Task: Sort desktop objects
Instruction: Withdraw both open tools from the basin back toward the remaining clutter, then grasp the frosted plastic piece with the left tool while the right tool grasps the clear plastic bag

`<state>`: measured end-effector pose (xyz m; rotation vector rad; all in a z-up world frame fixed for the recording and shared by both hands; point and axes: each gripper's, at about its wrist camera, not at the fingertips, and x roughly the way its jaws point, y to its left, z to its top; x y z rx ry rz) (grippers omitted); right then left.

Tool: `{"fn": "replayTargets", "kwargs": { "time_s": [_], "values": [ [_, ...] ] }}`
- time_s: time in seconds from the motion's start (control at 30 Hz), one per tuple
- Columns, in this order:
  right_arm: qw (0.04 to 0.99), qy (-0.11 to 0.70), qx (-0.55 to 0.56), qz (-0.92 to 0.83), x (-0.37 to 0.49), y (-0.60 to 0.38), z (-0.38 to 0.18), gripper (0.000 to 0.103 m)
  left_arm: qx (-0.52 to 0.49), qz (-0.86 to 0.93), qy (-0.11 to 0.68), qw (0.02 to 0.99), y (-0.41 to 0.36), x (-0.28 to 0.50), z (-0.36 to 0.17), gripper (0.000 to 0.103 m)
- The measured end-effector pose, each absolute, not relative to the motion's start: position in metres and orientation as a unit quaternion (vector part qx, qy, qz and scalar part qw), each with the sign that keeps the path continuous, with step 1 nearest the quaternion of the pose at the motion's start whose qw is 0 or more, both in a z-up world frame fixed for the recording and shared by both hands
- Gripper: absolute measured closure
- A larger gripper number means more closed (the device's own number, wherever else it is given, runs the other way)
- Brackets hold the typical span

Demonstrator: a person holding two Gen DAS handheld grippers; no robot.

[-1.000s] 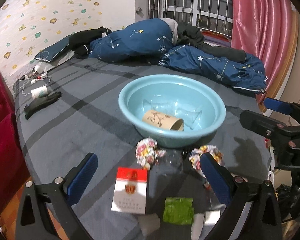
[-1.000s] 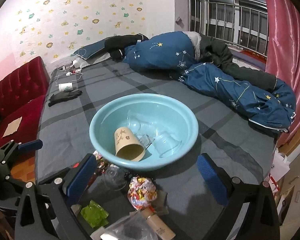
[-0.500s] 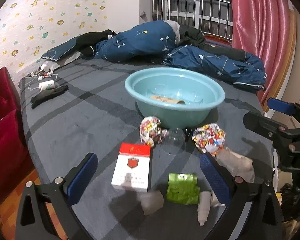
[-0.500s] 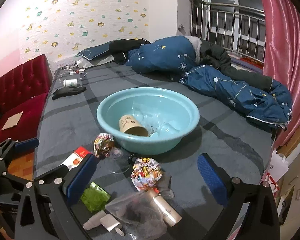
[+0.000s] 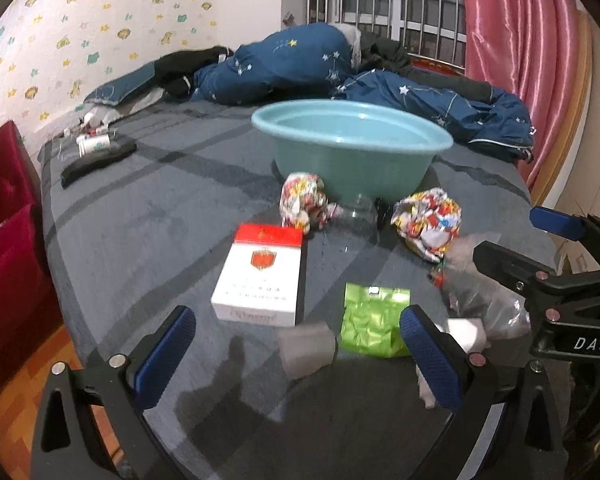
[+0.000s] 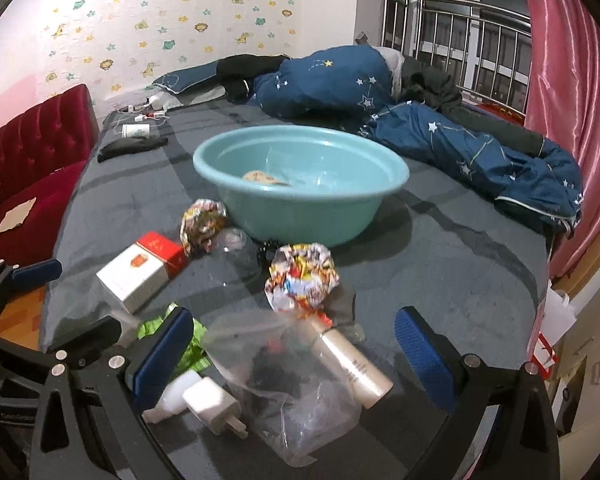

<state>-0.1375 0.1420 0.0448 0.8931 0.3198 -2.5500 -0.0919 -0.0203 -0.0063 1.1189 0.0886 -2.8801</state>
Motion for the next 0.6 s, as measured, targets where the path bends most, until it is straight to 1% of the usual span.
{"fn": "replayTargets", "kwargs": {
  "time_s": [0.2, 0.43, 0.6],
  "values": [
    [0.196, 0.117, 0.320, -0.919, -0.136, 0.141, 0.027, 0.000, 0.358, -0.933, 0.026, 0.030, -0.021, -0.088, -0.020, 0.000],
    [0.184, 0.102, 0.329, -0.921, -0.139, 0.147, 0.011, 0.000, 0.367, -0.928, 0.046, 0.034, -0.023, -0.090, -0.042, 0.000],
    [0.183, 0.114, 0.335, -0.917, -0.139, 0.143, 0.004, 0.001, 0.365, -0.929, 0.050, 0.033, -0.024, -0.090, -0.044, 0.000]
  ]
}}
